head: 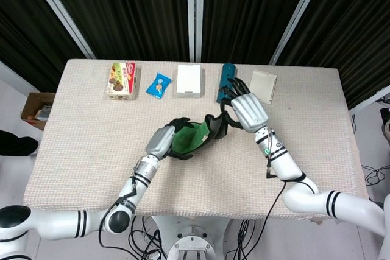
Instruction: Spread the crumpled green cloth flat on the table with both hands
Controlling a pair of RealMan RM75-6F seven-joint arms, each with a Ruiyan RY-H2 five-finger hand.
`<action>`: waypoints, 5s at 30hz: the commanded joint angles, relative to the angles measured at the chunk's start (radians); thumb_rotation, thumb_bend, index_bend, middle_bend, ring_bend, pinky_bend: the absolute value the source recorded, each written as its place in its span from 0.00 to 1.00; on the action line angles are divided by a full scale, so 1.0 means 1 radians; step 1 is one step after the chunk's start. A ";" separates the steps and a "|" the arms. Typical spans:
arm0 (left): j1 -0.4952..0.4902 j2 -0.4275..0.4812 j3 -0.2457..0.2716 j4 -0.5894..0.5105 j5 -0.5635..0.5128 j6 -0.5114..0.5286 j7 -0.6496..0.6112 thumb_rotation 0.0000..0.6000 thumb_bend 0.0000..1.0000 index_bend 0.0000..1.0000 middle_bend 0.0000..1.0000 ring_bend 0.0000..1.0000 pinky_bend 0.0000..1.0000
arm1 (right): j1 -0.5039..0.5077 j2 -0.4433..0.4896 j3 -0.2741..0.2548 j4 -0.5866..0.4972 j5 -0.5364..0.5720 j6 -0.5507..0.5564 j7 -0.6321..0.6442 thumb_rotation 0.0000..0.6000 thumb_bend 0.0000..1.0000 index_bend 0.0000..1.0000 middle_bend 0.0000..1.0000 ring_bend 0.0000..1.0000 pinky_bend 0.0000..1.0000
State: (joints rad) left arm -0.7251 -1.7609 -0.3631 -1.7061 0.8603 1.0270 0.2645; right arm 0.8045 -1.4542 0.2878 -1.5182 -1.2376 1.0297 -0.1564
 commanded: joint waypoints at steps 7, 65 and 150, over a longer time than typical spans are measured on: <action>-0.120 -0.138 -0.050 0.118 -0.125 0.064 0.130 1.00 0.10 0.33 0.13 0.10 0.21 | 0.002 -0.001 0.000 0.007 0.001 -0.002 0.013 1.00 0.48 0.78 0.19 0.00 0.00; -0.039 0.043 -0.206 0.610 0.334 0.097 -0.858 1.00 0.48 0.67 0.34 0.20 0.23 | 0.071 -0.096 0.162 0.125 0.112 0.094 0.131 1.00 0.48 0.78 0.19 0.00 0.00; 0.379 0.265 0.373 0.427 0.696 0.411 -0.418 0.87 0.11 0.13 0.09 0.08 0.16 | -0.245 0.049 -0.245 -0.155 -0.246 0.174 -0.120 1.00 0.17 0.30 0.12 0.00 0.00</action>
State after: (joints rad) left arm -0.3707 -1.5580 0.0404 -1.2206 1.5908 1.4042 -0.1919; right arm 0.5987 -1.4488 0.0244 -1.6421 -1.4804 1.1428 -0.3108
